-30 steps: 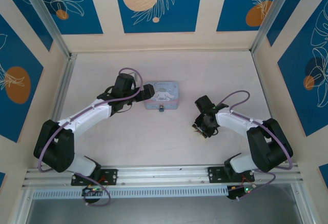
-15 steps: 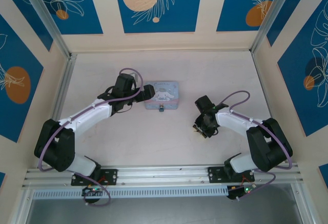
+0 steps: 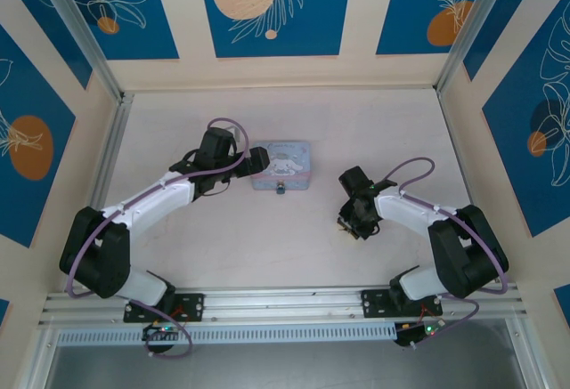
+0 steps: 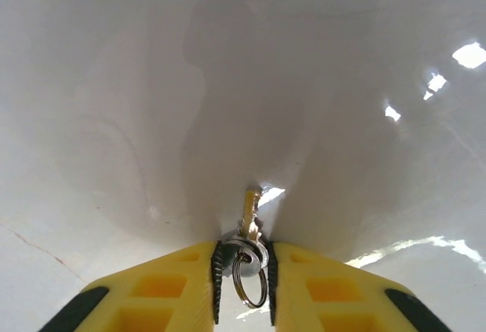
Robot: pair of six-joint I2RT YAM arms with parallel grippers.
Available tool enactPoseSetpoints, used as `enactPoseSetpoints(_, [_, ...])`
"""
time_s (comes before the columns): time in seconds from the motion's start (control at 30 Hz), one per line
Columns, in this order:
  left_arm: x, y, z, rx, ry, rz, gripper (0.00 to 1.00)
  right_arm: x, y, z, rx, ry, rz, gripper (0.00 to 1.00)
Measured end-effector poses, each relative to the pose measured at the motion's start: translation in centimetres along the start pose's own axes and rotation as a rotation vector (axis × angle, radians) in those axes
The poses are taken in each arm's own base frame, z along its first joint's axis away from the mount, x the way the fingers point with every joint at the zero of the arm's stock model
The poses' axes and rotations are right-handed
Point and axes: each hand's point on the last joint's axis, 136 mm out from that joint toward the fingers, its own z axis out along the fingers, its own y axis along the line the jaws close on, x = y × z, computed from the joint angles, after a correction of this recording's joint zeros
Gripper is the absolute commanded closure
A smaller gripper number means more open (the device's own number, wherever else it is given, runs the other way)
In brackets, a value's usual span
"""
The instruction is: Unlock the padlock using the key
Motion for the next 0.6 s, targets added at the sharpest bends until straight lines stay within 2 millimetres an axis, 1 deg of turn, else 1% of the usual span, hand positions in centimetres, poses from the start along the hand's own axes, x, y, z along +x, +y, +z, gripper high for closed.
enactPoseSetpoints(0.2, [-0.1,-0.2,-0.1,0.004,-0.001,0.001,0.0,-0.3,0.7,-0.3,-0.034,-0.015,-0.012,1.0])
enactPoseSetpoints(0.33, [-0.1,-0.2,-0.1,0.004,-0.001,0.001,0.0,-0.3,0.8,-0.4,-0.044,-0.019,-0.018,1.0])
enactPoseSetpoints(0.47, [-0.1,-0.1,-0.1,0.003,0.001,0.005,0.0,-0.2,0.5,-0.5,-0.05,-0.021,-0.024,1.0])
enactPoseSetpoints(0.6, [-0.1,-0.3,-0.2,0.009,0.001,0.011,0.0,-0.2,0.8,-1.2,-0.083,-0.03,-0.042,1.0])
